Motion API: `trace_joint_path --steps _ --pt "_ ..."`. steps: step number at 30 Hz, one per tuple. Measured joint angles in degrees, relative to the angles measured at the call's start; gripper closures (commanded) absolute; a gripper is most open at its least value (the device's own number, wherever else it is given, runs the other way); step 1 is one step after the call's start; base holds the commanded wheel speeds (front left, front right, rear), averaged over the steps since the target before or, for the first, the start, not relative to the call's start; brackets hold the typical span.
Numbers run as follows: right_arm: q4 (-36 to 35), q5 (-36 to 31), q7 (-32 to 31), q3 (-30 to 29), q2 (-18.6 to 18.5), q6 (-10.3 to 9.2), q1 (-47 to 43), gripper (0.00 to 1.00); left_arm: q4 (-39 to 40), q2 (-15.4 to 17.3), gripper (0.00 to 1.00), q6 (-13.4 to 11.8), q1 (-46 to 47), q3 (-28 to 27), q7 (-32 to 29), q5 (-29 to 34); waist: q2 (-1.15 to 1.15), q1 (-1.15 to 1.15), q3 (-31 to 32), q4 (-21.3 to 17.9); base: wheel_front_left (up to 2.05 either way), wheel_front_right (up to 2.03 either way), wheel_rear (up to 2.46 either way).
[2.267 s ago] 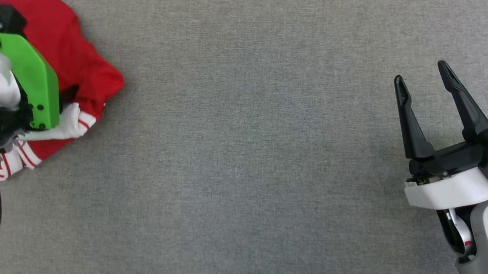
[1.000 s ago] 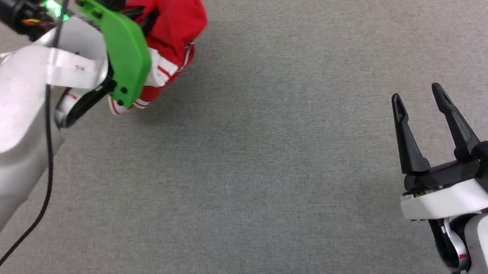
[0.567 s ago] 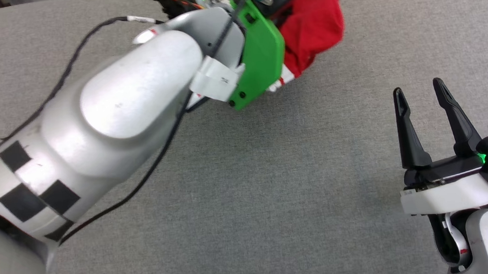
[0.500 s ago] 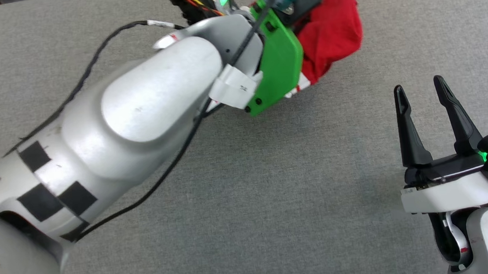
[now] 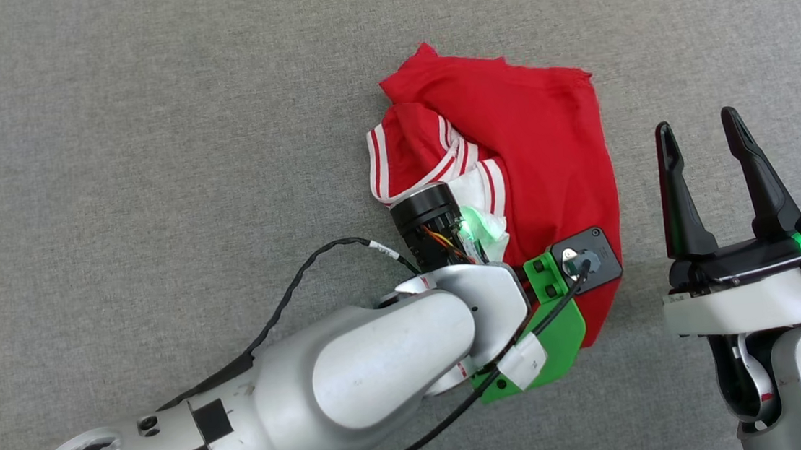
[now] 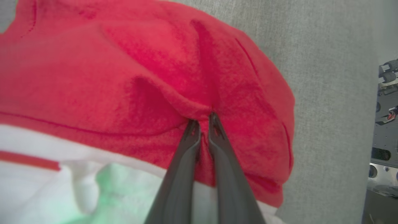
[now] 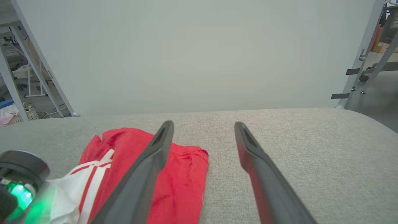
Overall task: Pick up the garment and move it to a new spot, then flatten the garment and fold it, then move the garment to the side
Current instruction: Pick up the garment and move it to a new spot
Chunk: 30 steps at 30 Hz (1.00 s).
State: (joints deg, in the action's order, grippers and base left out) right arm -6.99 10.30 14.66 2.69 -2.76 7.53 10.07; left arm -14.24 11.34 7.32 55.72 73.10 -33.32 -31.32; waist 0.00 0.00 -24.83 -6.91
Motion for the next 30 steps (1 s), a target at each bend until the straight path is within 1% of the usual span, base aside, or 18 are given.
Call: trace_joint_path --steps 2,3,4,5,9,11,13,15,19,23,28,30 --pt "0.0 0.0 0.0 -0.2 0.0 0.00 0.2 0.00 0.3 0.3 1.00 0.0 0.0 -0.1 1.1 -0.1 0.00 0.00 -0.2 0.0 0.00 0.00 0.00" --pt "0.0 0.0 0.0 -0.5 0.0 0.00 0.2 0.00 0.0 0.5 1.00 0.0 0.2 0.0 3.0 0.0 0.00 0.00 -0.2 0.2 0.00 0.00 0.00" --pt "0.1 0.0 0.0 -0.6 0.0 0.00 0.2 0.00 -0.6 0.6 0.52 0.0 0.4 0.1 5.0 0.2 0.00 0.00 -0.2 0.4 0.00 0.00 0.00" --pt "0.2 0.0 0.0 -0.6 0.0 0.00 0.1 0.00 -1.4 0.7 0.00 0.0 0.8 0.3 7.4 0.7 0.00 0.00 -0.1 0.7 0.00 0.00 0.00" --pt "0.8 -0.1 0.0 -0.8 0.0 0.00 0.0 0.00 -7.2 0.6 0.00 0.0 3.5 0.5 18.8 1.3 0.00 0.01 1.3 1.5 0.00 0.00 0.00" --pt "1.2 -0.1 0.0 -1.1 0.0 0.00 -0.4 0.00 -10.9 0.4 0.00 0.0 4.4 -1.0 25.4 0.8 0.00 0.00 2.5 2.0 0.00 0.00 0.00" --pt "1.5 -0.5 0.0 -1.2 0.0 0.00 -1.0 0.00 -13.5 0.3 0.00 -0.1 4.6 -2.9 30.2 0.5 0.00 0.00 3.6 2.4 0.00 0.00 0.00" --pt "1.6 -1.0 0.0 -1.6 0.0 0.00 -1.9 0.00 -15.4 0.4 0.00 -1.4 4.4 -4.7 34.5 0.1 0.00 0.01 5.0 2.9 0.00 0.00 0.00" --pt "1.8 -1.3 0.0 -2.4 0.0 0.00 -3.6 0.00 -16.8 1.4 0.00 -3.8 2.9 -7.9 40.8 -1.1 0.00 0.00 7.5 3.8 0.00 0.00 0.00" --pt "1.9 -1.6 0.0 -2.7 0.0 0.00 -5.3 0.00 -16.5 3.3 0.00 -7.4 -0.4 -10.7 45.5 -2.2 0.00 0.00 9.9 5.0 0.00 0.00 0.00" --pt "2.2 -1.6 0.0 -3.0 0.0 0.00 -7.0 0.00 -13.2 7.6 0.00 -13.7 -6.3 -16.6 47.8 -3.1 0.00 0.00 12.6 6.7 0.00 0.00 0.00" --pt "2.3 -1.7 0.0 -3.2 0.0 0.00 -7.5 0.00 -10.6 9.1 0.00 -16.5 -9.1 -20.0 47.9 -2.9 0.00 0.00 13.4 7.3 0.00 0.00 0.00"
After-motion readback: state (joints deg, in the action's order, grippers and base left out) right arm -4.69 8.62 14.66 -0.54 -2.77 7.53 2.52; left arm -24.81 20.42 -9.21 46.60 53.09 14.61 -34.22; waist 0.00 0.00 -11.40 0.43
